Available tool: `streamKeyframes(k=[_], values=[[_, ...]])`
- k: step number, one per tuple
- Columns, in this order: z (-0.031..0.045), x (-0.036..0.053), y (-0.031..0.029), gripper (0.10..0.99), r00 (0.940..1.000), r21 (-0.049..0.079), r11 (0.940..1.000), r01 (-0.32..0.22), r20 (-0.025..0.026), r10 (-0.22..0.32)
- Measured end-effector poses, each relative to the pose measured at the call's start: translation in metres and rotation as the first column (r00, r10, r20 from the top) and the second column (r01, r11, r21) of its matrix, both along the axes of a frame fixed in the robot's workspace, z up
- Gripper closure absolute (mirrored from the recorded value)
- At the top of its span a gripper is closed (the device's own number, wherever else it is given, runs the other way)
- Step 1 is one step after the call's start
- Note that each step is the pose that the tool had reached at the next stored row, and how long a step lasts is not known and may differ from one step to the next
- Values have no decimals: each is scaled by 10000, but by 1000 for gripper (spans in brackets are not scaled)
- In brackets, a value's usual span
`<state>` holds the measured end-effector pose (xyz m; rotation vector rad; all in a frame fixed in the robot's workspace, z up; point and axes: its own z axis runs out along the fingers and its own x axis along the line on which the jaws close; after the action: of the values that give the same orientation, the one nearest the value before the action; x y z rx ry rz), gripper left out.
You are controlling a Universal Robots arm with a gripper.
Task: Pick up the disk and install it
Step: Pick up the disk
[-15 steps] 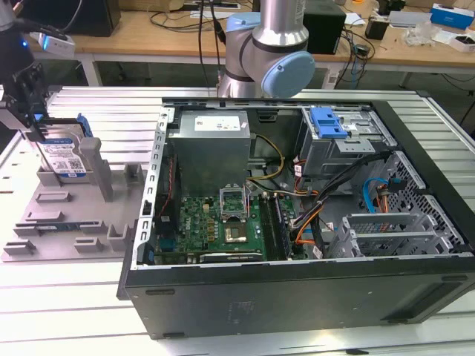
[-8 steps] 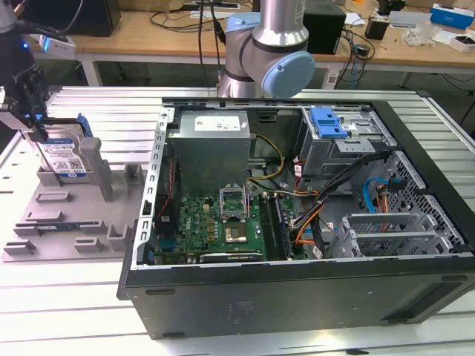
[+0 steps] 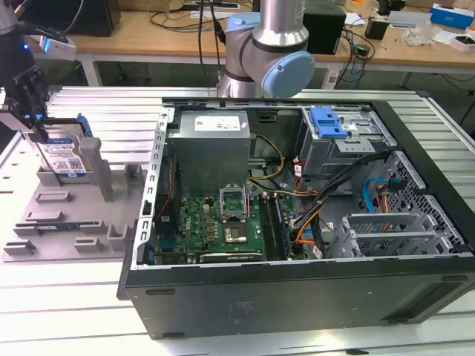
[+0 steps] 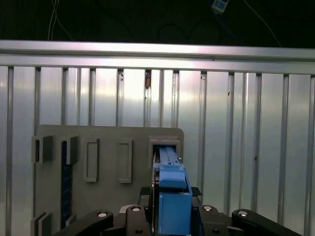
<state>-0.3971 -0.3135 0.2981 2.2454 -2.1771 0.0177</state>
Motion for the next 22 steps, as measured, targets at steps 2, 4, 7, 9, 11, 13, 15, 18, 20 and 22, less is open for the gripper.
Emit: streamKeyframes(k=[2,4,7,9,11,13,15,18,20,22], values=[[0,0,0,694,10000,0,10000,0,0,0],[-1,0,0,718,10000,0,10000,0,0,0],[-2,0,-1,718,10000,0,10000,0,1,0],[-3,0,-2,718,10000,0,10000,0,1,0],[-3,0,-2,718,10000,0,10000,0,1,0],[-2,0,-3,718,10000,0,10000,0,0,0],[-2,0,-3,718,10000,0,10000,1,0,-1],[-2,0,-3,718,10000,0,10000,0,0,0],[2,0,-3,718,10000,1,10000,0,3,0],[38,0,-4,718,10000,2,10000,-1,26,1]])
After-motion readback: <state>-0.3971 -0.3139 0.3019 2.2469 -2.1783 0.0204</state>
